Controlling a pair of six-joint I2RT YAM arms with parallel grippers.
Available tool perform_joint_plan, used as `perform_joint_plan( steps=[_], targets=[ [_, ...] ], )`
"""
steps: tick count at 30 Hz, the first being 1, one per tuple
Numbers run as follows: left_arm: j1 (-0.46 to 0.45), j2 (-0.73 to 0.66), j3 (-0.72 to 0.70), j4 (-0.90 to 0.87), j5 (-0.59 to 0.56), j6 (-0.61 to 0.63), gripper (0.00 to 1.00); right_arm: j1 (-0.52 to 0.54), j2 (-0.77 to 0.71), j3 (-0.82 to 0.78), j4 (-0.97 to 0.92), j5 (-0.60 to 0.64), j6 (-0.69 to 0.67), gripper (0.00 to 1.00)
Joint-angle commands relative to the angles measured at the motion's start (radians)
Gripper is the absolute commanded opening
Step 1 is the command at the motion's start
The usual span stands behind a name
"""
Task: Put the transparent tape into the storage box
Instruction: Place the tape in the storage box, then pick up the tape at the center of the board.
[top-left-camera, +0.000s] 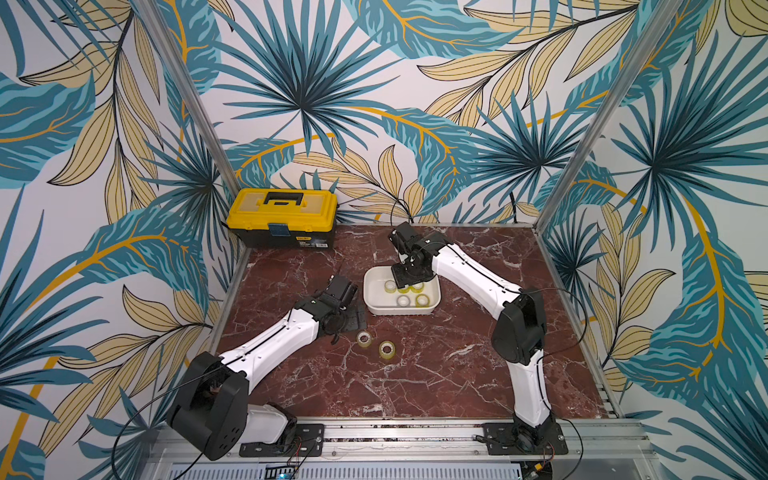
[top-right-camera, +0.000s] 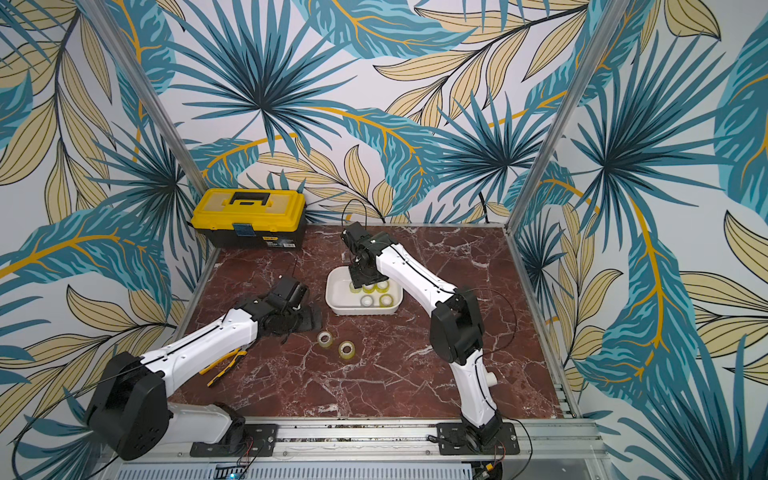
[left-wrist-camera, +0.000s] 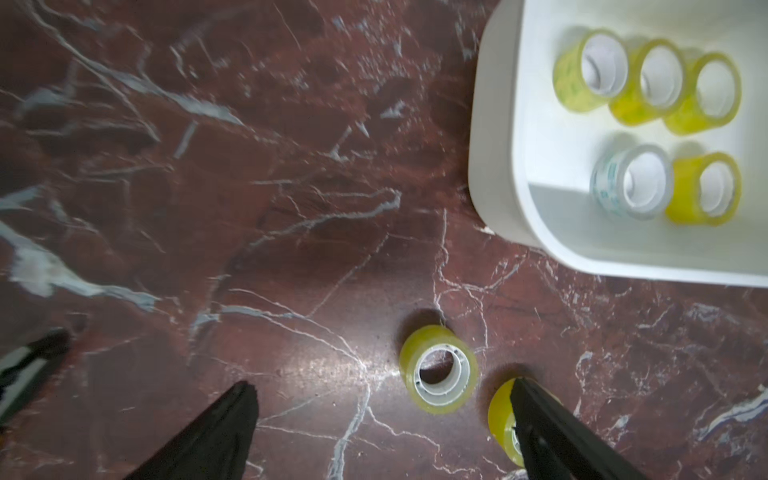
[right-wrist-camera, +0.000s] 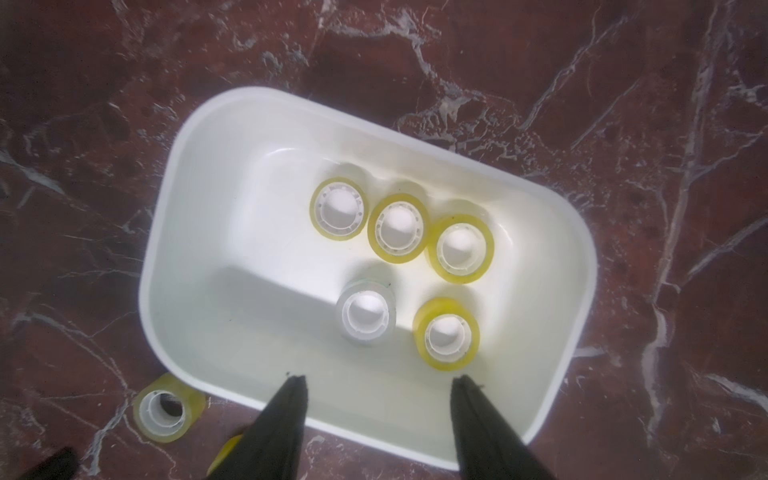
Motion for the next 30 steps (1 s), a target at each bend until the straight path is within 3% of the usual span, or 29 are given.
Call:
perform_joint_plan(
  steps=[1, 13, 22, 30],
  targets=[
    [-0.019, 0.047, -0.058, 0.085, 0.020, -0.047, 1.00, 0.006, -0.060, -0.028, -0.026, -0.012, 0.023, 0.61],
    [-0.032, 0.148, -0.031, 0.103, -0.019, -0.033, 1.00, 0.017, -0.164, -0.126, -0.027, 0.005, 0.035, 0.61],
    [-0.039, 0.013, -0.113, 0.047, -0.078, -0.055, 1.00, 0.022, -0.185, -0.171, -0.026, 0.000, 0.045, 0.61],
    [-0.041, 0.083, -0.104, 0.094, -0.062, -0.053, 1.00, 0.028, -0.176, -0.170, -0.026, -0.003, 0.045, 0.60]
  ],
)
